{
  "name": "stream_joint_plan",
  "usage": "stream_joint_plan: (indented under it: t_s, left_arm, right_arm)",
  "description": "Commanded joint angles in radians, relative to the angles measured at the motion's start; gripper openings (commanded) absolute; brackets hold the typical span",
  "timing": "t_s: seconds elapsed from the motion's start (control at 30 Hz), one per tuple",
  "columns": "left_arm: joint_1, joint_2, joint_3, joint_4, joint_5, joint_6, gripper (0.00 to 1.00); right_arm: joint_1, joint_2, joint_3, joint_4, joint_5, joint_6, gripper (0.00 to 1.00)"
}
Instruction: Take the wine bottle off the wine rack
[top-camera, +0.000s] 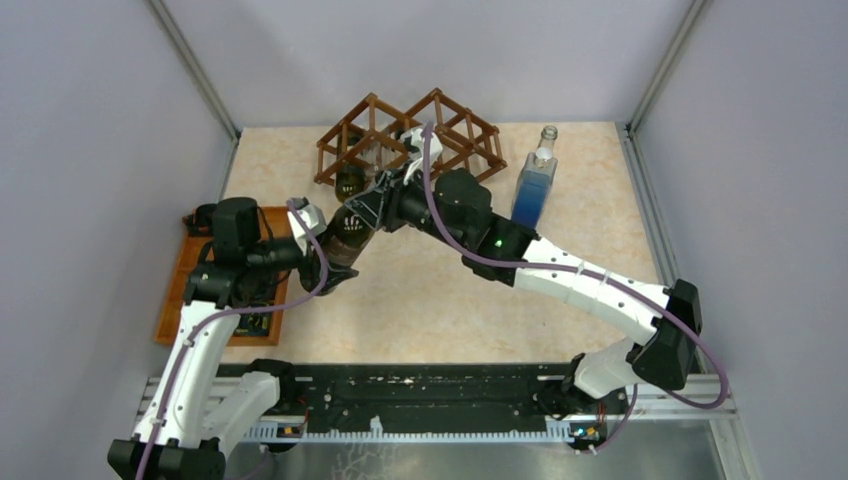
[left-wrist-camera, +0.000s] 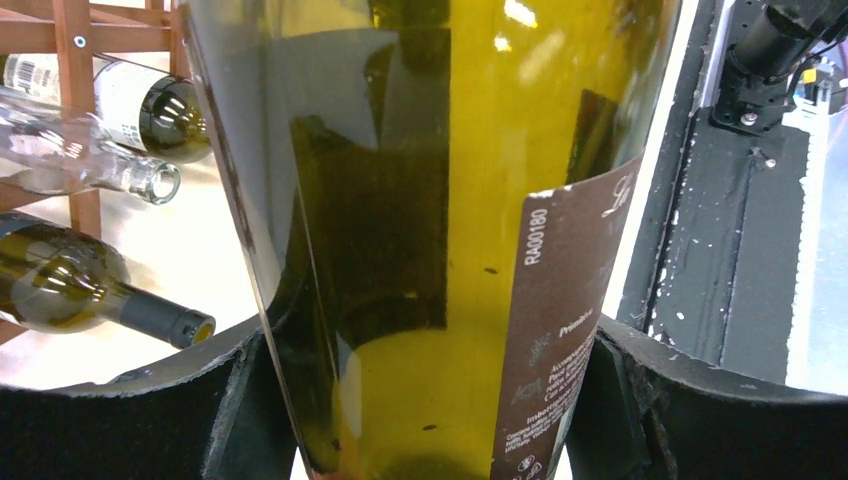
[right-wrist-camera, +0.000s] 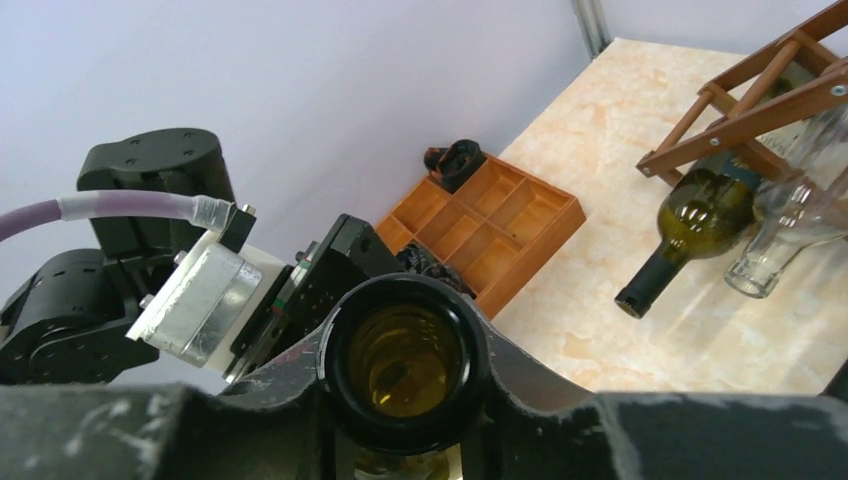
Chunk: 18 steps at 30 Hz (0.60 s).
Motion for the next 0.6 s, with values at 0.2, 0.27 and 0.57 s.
stream_joint_plan:
  t_s: [0.2,0.27,0.57]
  left_arm:
    - [-0.004,0.005,0.094,0.011,0.077,-0.023,0.73]
    - [-0.004,0.008,0.099,0.001,0.074,-0.032,0.98]
    - [-0.004,0.013,0.13,-0.006,0.006,-0.061,0.99]
  right_arm:
    - [0.002,0.004,0.062,-0.026,0.043,-0.052,0.0]
    - [-0.017,-0.013,0.049,-0.04,0.059,-0.063,0.0]
    - [-0.132,-0.088,0.012,-0.203,0.219,-0.246,0.0]
